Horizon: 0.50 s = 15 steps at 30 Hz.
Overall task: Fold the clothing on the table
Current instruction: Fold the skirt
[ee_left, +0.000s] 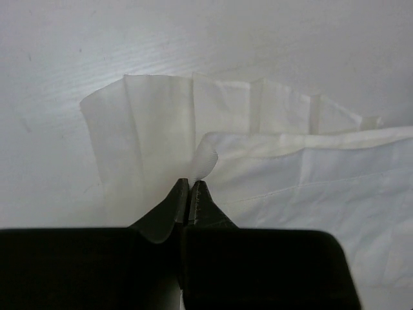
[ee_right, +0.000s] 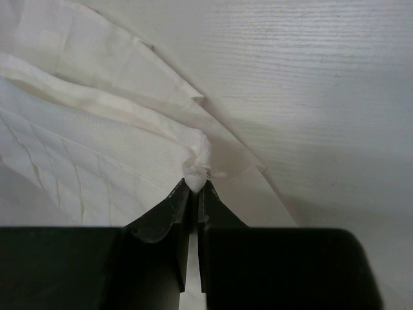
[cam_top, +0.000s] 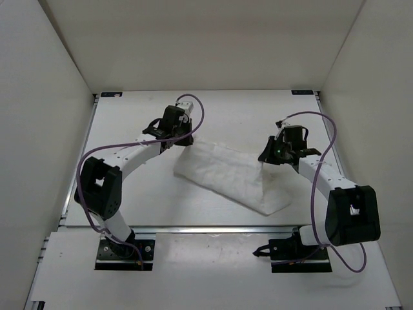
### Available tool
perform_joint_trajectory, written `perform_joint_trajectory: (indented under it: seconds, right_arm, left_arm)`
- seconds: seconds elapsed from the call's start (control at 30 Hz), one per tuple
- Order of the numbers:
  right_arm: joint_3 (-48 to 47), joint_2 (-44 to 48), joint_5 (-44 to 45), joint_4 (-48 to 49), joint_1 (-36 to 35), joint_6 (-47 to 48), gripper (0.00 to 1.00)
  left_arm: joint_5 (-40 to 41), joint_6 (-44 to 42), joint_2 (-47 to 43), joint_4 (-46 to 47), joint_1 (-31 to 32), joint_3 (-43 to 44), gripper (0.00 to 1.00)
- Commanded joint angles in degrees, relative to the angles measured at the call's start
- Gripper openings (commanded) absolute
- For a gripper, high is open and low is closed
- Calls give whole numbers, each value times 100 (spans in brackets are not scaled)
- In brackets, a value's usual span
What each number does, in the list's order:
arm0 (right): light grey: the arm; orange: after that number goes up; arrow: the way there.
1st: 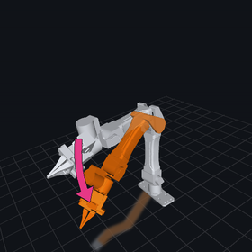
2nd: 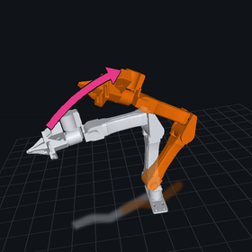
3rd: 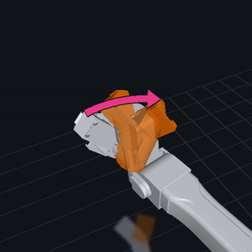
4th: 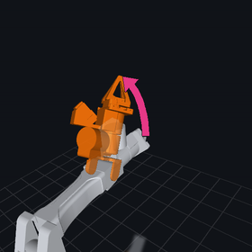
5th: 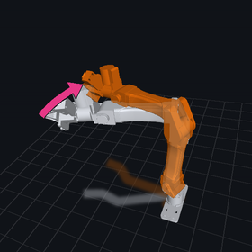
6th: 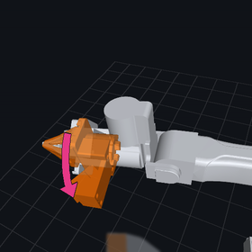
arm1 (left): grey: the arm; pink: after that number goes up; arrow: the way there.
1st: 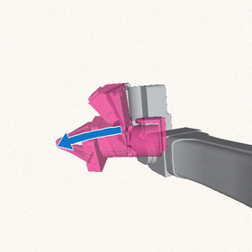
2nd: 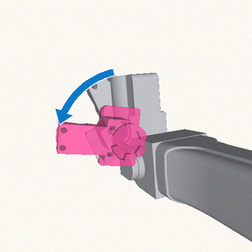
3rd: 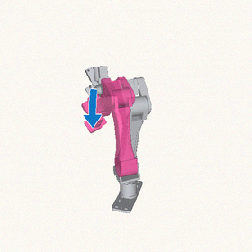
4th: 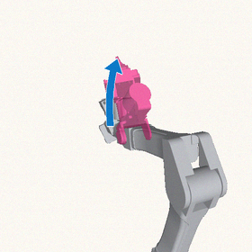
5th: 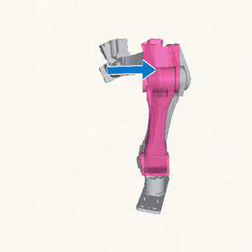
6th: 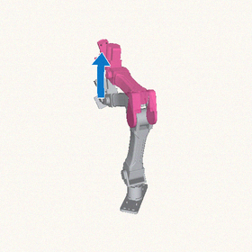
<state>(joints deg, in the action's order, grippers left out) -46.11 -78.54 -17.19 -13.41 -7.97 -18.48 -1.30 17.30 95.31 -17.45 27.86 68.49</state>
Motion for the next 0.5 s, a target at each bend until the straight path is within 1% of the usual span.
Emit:
perform_joint_trajectory:
  seconds: [0.0,0.03,0.1,0.13,0.17,0.2,0.23,0.27,0.3,0.33,0.37,0.43,0.47]
  right_arm:
    - [-21,182,-12,321,190,81,0]
    - [-204,68,-47,295,312,38,0]
    - [-749,-213,-152,181,479,143,0]
    - [-1307,-414,-162,94,532,213,1]
    - [-1896,-608,-214,-29,603,231,0]
    - [-2189,-662,-197,-117,638,309,0]
    - [-2784,-775,-206,-257,647,380,0]
    - [-3346,-803,-154,-320,656,406,0]
    - [-3865,-786,-144,-372,630,476,0]
    - [-4080,-768,-127,-390,586,564,0]
    - [-4534,-716,-5,-425,560,704,0]
    - [-5063,-689,14,-452,568,880,0]
    - [-5284,-628,-47,-487,620,890,0]
  left_arm:
    - [-28,-209,102,207,-78,559,0]
    - [-11,-201,233,164,-200,639,0]
    - [-89,-96,470,119,-368,1304,0]
    - [-142,-60,515,128,-499,1438,0]
    - [-203,-43,628,111,-518,1900,0]
    - [-160,-51,725,93,-553,2392,0]
    - [-134,-69,770,-46,-553,2658,0]
    - [-99,-95,779,-100,-571,3200,0]
    - [-125,-182,744,-40,-571,3667,0]
    - [-47,-253,691,-4,-527,3846,0]
    - [67,-471,560,301,-440,4065,0]
    - [619,-840,366,627,-185,4373,0]
    - [709,-1034,296,751,-115,4453,0]
